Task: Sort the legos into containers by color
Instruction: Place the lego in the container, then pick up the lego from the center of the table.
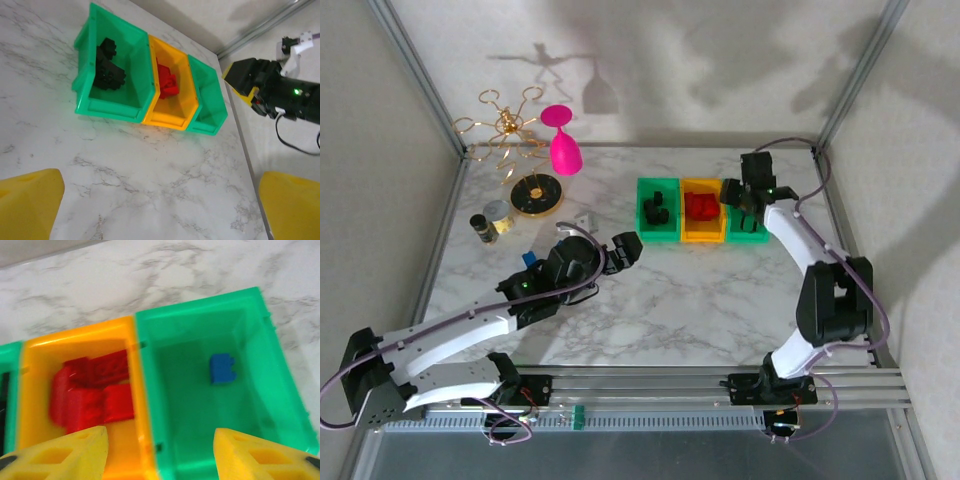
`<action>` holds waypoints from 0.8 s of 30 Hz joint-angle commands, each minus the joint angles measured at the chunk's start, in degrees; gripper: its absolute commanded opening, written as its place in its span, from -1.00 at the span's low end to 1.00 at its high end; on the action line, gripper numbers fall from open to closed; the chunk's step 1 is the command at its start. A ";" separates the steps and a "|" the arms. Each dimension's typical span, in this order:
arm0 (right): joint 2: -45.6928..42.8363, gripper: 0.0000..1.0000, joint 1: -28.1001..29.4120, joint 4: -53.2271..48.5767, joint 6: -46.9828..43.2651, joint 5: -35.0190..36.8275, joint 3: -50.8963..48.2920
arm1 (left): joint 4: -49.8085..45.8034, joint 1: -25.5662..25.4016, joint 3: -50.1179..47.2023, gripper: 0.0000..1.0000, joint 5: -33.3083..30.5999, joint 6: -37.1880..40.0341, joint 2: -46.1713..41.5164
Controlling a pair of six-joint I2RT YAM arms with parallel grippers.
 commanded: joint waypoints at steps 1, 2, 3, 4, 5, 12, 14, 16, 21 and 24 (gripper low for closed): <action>-4.87 0.19 3.38 -1.76 2.63 -1.74 -4.13 | -6.06 0.37 -0.23 0.99 -3.42 -0.65 -3.18; -6.28 0.20 4.55 -1.46 3.03 -2.49 -5.46 | -7.38 0.44 -0.60 0.99 -3.86 -0.97 -4.02; -7.33 0.22 5.85 -1.58 3.59 -2.59 -6.43 | -8.48 0.44 -1.15 0.99 -4.40 -1.48 -5.17; -8.22 0.22 7.08 -1.63 4.05 -2.59 -7.19 | -9.31 0.53 -1.72 0.99 -4.85 -1.87 -6.07; -9.04 0.23 8.57 -1.54 4.42 -2.97 -8.19 | -10.24 0.61 -2.36 0.99 -5.43 -2.45 -7.45; -10.33 0.34 22.27 1.24 7.43 -3.94 -12.75 | -17.93 1.68 -5.65 0.99 -8.61 -6.43 -15.02; -9.04 0.36 25.80 2.20 8.26 -3.30 -12.57 | -20.03 2.05 -6.16 0.99 -9.41 -7.67 -16.90; -7.24 0.39 29.23 3.49 8.68 -3.78 -12.10 | -21.83 2.44 -6.44 0.99 -9.80 -8.32 -18.49; -0.83 0.45 35.68 7.41 7.78 -4.73 -9.56 | -26.45 2.98 -6.43 0.99 -11.05 -9.93 -21.40; 4.10 0.48 38.59 9.75 6.61 -6.44 -6.57 | -28.56 3.17 -6.53 0.99 -11.80 -10.95 -22.86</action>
